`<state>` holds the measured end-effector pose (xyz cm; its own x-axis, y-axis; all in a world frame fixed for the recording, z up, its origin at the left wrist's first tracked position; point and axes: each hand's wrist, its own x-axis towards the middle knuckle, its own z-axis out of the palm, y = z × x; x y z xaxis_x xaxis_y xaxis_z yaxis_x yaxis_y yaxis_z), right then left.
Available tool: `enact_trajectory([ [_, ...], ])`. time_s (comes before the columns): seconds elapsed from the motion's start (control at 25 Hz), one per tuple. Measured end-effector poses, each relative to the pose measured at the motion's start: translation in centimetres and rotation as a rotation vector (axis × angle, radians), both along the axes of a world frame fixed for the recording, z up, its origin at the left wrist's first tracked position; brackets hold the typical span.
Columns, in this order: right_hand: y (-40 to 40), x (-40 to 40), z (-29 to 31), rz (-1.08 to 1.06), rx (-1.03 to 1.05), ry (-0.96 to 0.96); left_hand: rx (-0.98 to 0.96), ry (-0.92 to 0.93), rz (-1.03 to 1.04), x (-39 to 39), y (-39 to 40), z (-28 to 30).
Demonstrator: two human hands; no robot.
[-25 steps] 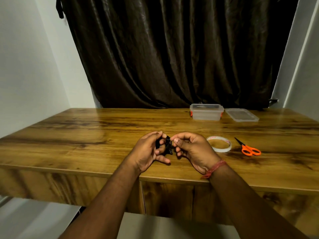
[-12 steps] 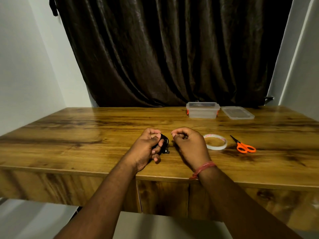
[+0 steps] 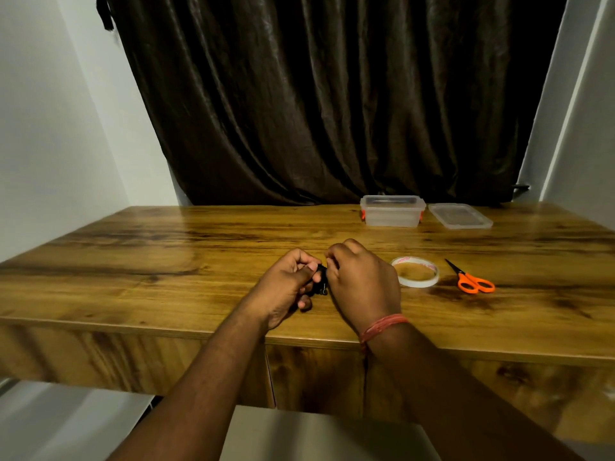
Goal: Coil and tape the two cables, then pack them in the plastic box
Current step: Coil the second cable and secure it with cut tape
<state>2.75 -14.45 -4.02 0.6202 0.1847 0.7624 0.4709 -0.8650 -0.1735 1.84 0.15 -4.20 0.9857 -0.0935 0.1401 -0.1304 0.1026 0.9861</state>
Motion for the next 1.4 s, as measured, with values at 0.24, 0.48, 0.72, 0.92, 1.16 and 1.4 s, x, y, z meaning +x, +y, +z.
enact_trajectory([
  [0.24, 0.1, -0.3, 0.0, 0.004, -0.083, -0.001, 0.017, -0.022, 0.006, 0.1, -0.1, -0.2],
  [0.48, 0.3, 0.1, -0.3, 0.118, -0.079, 0.087, 0.015, -0.027, 0.020, 0.1, -0.1, -0.2],
  [0.72, 0.3, 0.5, -0.4, 0.245, -0.006, 0.159, 0.019, -0.029, 0.053, 0.3, 0.0, -0.4],
  [0.92, -0.1, 0.8, -0.6, 0.407, 0.153, 0.264, -0.115, -0.027, 0.045, 0.6, 0.5, -0.2],
  [1.16, -0.4, 0.7, -0.2, 0.632, 0.454, 0.489, -0.293, -0.007, -0.120, 0.0, 1.0, 0.2],
  [1.4, -0.3, 0.6, -0.1, 0.586, 0.481, 0.411, -0.217, -0.037, -0.102, -0.1, 0.7, 0.4],
])
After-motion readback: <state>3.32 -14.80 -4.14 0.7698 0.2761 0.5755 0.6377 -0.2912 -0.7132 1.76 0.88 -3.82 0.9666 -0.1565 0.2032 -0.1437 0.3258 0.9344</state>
